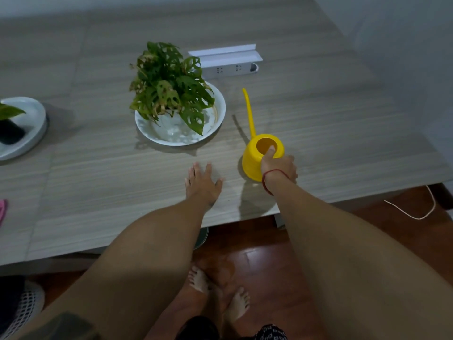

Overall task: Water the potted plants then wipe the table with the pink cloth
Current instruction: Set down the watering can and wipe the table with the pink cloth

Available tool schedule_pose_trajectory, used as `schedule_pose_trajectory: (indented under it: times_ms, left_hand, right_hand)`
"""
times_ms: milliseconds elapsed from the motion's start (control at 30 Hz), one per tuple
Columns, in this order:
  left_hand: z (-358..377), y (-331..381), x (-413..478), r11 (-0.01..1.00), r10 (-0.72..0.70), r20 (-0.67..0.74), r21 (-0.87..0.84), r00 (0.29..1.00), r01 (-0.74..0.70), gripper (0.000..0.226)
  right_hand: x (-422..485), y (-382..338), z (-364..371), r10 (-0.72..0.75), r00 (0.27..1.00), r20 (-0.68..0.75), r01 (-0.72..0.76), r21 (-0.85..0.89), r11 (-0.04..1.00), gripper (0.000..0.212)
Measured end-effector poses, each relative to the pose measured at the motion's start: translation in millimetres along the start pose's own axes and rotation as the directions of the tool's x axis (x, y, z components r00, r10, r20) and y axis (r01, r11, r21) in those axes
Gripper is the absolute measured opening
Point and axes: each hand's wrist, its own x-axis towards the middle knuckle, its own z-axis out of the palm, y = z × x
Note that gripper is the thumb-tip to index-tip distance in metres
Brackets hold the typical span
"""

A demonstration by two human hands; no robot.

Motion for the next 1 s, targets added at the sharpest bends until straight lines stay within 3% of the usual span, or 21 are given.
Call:
schedule_pose_trajectory:
  times_ms: [100, 267, 400, 633, 733, 833, 1000]
  left_hand:
    - [-11.6, -5.2, -5.3, 0.998, -0.022, 0.011, -0.065, 1.0, 0.023, 0.073]
    - [-60.0, -24.0, -15.3, 0.992, -0.088, -0.036, -0.094, 0.995, 0.085, 0.073]
    - [-108.5, -71.4, -35.9, 0.979, -0.164, -0.15, -0.146, 0.975, 0.142, 0.073]
    - [-182.3, -214.8, -84.9, 0.914, -0.383, -0.285, -0.256, 0.879, 0.315, 0.072]
    - [-203.5, -284.7, -103.8, 0.887, -0.447, -0.307, -0.27, 0.84, 0.373, 0.072]
    - [-220.8, -357.4, -117.6, 0.852, -0.514, -0.306, -0.29, 0.801, 0.436, 0.071]
    - [-233.8, -466.5, -119.8, 0.828, -0.542, -0.247, -0.319, 0.803, 0.46, 0.052]
  right_hand:
    - [-7.5, -9.7, -11.9, -0.041, 0.999, -0.031, 0.037, -0.114, 0.993, 0.076]
    - [-37.7, -55.8, -13.1, -0.315, 0.943, 0.108, 0.332, -0.232, 0.914, 0.062]
    - [-93.9, -90.1, 18.1, -0.483, 0.823, 0.301, 0.557, -0.252, 0.792, 0.051]
    - [-225.1, -143.4, 96.6, -0.634, 0.528, 0.566, 0.837, -0.22, 0.501, 0.052]
    - [-286.6, -159.5, 134.4, -0.661, 0.428, 0.616, 0.896, -0.192, 0.401, 0.046]
    - [-344.6, -168.1, 178.8, -0.639, 0.369, 0.675, 0.918, -0.154, 0.367, 0.042]
    - [-416.7, -173.7, 250.8, -0.572, 0.382, 0.726, 0.908, -0.18, 0.379, 0.044]
